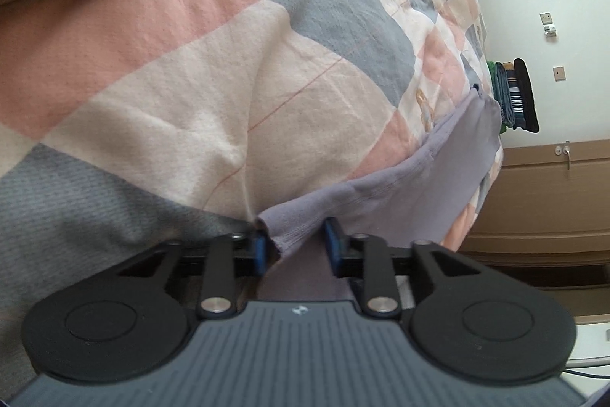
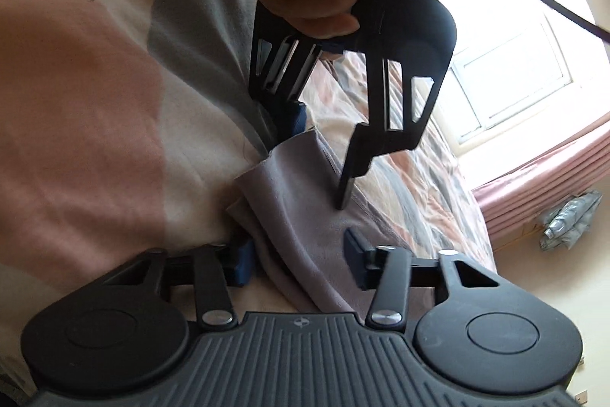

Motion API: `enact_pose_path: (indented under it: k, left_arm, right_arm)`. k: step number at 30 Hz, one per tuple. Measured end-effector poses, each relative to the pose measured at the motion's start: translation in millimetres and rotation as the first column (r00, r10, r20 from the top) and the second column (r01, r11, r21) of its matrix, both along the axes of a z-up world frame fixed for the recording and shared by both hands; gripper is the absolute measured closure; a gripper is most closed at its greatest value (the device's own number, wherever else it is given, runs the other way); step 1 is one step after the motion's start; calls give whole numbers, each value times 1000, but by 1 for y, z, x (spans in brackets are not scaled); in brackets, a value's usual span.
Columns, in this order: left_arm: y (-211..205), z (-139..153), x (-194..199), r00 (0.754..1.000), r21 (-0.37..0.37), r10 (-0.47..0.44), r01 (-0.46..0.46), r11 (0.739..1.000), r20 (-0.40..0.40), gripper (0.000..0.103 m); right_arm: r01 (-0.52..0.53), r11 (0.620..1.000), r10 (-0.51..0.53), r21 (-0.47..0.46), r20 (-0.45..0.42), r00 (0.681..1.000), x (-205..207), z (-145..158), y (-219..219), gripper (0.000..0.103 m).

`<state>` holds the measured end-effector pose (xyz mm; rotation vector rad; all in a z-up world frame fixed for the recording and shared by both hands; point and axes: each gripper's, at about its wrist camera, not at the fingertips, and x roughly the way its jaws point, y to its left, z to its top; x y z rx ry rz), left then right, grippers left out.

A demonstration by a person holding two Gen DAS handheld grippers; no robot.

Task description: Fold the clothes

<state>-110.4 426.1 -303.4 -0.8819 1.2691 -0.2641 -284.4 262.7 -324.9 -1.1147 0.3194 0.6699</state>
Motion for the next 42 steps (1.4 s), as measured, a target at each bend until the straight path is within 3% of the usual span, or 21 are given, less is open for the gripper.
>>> enact_pose_path:
  k: [1,3,7,10,14,18,24,28,34,36,38,40,41,42]
  left_arm:
    - [0,1,1,1000,-11,3,-3,1000,-8,97]
    - [0,7,2,1000,-19,9,-9,1000,-15,98]
    - [-4,30,5,1000,-46,27,-27,999,2,98]
    - [-18,52,15,999,-64,31,-28,998,36,98]
    - [-59,75,45,997,-78,18,-12,997,77,98]
    - [-126,93,88,992,-82,-12,22,996,129,98]
    - [-252,110,163,978,-48,-41,52,997,203,95]
    - [-314,114,200,969,-57,7,7,998,248,88]
    - [-359,98,207,983,92,-4,-13,996,182,87]
    - [-363,94,198,989,167,-22,-3,986,149,87]
    - [-361,92,186,992,224,-23,-5,975,122,87]
    - [-355,90,175,996,257,2,-26,966,90,87]
    - [-351,89,171,997,269,17,-37,963,76,87]
    - [-347,88,168,997,276,30,-47,960,65,87]
  right_arm:
    - [1,1000,-1,8,-15,1000,2,2,-1,72]
    - [1,1000,1,30,-59,998,8,8,-4,91]
    - [37,988,-10,148,-180,984,27,39,-20,94]
    - [100,957,-14,272,-299,954,46,69,-41,94]
    - [251,881,-57,401,-436,898,91,104,-83,94]
    - [420,790,-140,447,-535,833,144,124,-149,94]
    - [601,634,-202,486,-646,736,227,125,-284,95]
    - [689,549,-213,473,-718,662,291,109,-375,95]
    - [805,467,-263,365,-813,520,373,64,-477,97]
    - [823,417,-225,386,-834,504,390,61,-504,98]
    - [834,381,-115,398,-875,470,404,60,-522,98]
    - [857,363,18,366,-922,386,415,56,-530,85]
    - [864,365,77,347,-936,343,419,51,-529,64]
    - [868,372,116,329,-944,308,421,47,-526,35]
